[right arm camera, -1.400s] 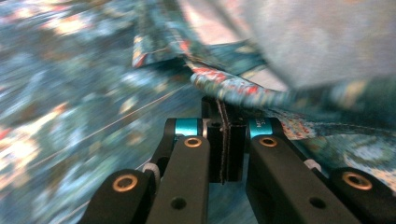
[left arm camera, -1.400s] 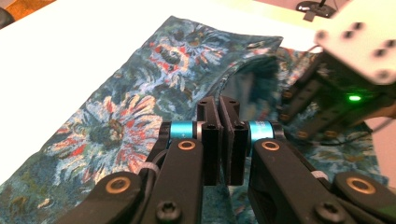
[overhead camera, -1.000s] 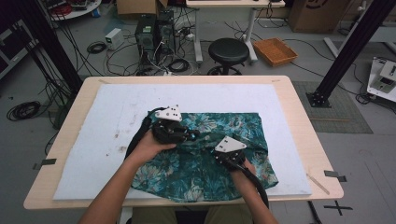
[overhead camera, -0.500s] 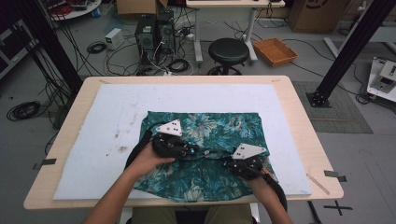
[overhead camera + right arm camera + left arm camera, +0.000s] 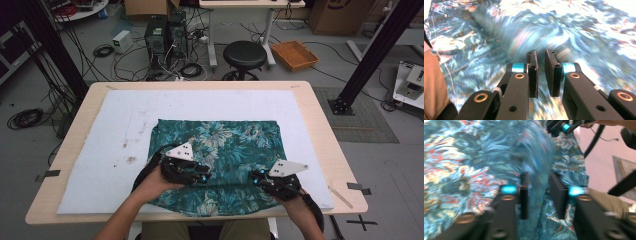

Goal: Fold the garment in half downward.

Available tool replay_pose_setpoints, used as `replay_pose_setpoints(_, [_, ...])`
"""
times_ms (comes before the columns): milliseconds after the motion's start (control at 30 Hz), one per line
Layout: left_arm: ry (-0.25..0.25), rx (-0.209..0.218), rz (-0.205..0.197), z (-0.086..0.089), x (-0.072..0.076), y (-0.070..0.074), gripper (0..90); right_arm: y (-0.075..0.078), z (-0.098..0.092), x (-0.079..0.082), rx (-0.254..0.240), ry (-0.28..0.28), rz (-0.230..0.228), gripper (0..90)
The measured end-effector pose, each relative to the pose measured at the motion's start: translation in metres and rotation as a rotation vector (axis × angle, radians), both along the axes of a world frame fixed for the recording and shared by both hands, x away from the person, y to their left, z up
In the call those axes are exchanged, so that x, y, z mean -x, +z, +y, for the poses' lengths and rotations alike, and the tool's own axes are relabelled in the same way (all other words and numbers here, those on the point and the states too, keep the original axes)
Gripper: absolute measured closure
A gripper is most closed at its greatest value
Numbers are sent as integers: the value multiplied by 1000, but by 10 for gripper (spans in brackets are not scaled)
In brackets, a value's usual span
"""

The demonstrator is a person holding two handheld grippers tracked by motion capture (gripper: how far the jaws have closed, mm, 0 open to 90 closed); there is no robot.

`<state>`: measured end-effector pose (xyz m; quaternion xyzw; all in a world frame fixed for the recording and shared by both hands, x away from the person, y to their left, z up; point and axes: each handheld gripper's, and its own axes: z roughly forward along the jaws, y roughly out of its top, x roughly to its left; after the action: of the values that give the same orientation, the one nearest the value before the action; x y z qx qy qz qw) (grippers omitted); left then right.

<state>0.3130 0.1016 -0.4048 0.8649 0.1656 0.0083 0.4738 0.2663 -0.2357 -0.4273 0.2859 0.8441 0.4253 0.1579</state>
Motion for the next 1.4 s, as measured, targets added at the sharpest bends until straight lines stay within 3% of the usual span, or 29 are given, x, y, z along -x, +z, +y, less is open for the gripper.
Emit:
replay_pose_setpoints(100, [95, 8, -40, 11, 3, 1, 527, 1, -16, 2, -14, -52, -7, 794])
replay_pose_setpoints(233, [330, -32, -124, 39, 7, -3, 520, 1, -28, 1, -23, -137, -34, 724])
replay_pose_setpoints(300, [485, -71, -162, 58, 11, -7, 505, 1, -35, -2, -28, -213, -53, 633])
replay_pose_setpoints(400, [627, -68, -166, 82, 16, -14, 504, -1, -46, -7, -29, -316, -60, 590])
replay_pose_setpoints(500, [701, -72, -152, 98, 19, -21, 502, -4, -57, -12, -31, -406, -67, 550])
replay_pose_setpoints(633, [745, -65, -115, 109, 18, -27, 445, -7, -66, -19, -30, -463, -52, 537])
replay_pose_setpoints(800, [759, -62, -74, 113, 16, -34, 426, -11, -62, -23, -10, -447, -36, 549])
replay_pose_setpoints(867, [757, -67, -54, 112, 15, -36, 432, -12, -57, -25, 30, -431, -34, 585])
replay_pose_setpoints(1000, [739, -91, -47, 108, 15, -37, 535, -17, -47, -29, 128, -386, -32, 726])
replay_pose_setpoints(1167, [707, -146, -37, 101, 12, -42, 755, -22, -42, -30, 182, -346, -16, 881])
replay_pose_setpoints(1200, [704, -163, -46, 100, 11, -43, 777, -23, -41, -30, 184, -341, -17, 893])
replay_pose_setpoints(1300, [691, -154, -56, 100, 12, -41, 879, -21, -42, -29, 166, -345, -19, 900])
replay_pose_setpoints(1400, [672, -95, -58, 103, 14, -38, 886, -18, -45, -27, 130, -351, -24, 900])
